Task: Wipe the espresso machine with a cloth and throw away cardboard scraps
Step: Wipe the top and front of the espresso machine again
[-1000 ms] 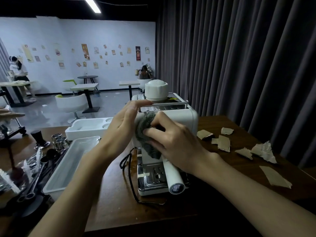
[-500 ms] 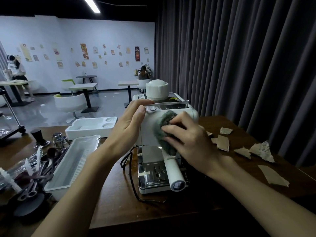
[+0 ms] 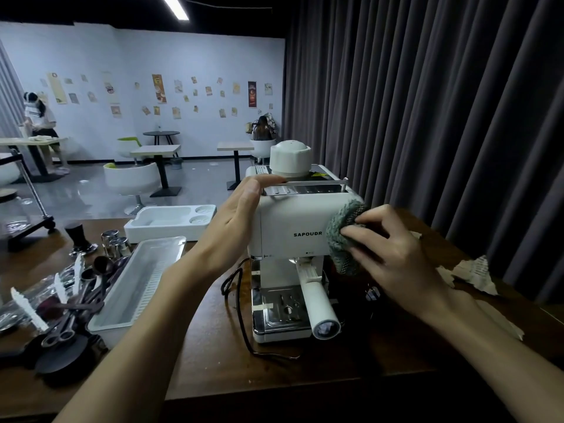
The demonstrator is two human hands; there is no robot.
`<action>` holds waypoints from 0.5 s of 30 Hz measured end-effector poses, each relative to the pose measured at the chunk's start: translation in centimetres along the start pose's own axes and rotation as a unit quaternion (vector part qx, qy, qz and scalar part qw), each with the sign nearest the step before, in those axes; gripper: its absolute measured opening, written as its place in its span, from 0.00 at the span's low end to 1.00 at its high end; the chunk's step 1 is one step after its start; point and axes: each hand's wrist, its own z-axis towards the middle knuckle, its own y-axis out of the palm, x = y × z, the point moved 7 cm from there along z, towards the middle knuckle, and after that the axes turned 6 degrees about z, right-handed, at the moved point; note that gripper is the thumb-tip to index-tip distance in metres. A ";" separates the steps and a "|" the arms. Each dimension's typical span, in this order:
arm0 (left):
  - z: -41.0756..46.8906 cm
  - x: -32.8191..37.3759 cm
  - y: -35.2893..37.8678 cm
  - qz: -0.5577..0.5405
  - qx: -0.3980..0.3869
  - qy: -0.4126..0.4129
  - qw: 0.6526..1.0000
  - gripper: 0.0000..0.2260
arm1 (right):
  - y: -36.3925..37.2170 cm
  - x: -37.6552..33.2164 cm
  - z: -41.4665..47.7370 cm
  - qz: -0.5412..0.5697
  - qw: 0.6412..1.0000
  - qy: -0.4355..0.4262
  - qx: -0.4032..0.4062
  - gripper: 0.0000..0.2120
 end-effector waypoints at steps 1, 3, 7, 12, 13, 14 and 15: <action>-0.1 0.0 0.0 -0.002 -0.002 -0.002 1.000 0.24 | -0.1 0.1 -0.1 -0.006 1.000 0.007 0.011 0.11; -0.2 -0.1 0.1 -0.006 -0.003 -0.006 1.000 0.24 | 0.3 -0.7 0.3 -0.019 1.000 0.006 0.022 0.12; 0.1 -0.4 0.2 -0.014 0.018 0.014 1.000 0.20 | 2.6 -4.3 3.0 -0.053 0.997 -0.062 0.002 0.13; 0.3 -1.1 0.5 -0.036 0.016 0.019 0.999 0.17 | 2.9 -4.9 3.3 -0.149 0.986 -0.078 0.018 0.11; 0.3 -1.0 0.5 -0.034 0.015 0.019 0.999 0.17 | 2.4 -4.2 3.0 -0.144 0.987 -0.062 0.025 0.12; 0.3 -0.8 0.4 -0.033 0.014 0.020 0.999 0.17 | 2.0 -3.3 2.6 -0.133 0.990 -0.042 0.032 0.13; 0.3 -0.7 0.4 -0.033 0.013 0.020 0.999 0.16 | 1.5 -2.5 2.3 -0.116 0.992 -0.017 0.045 0.14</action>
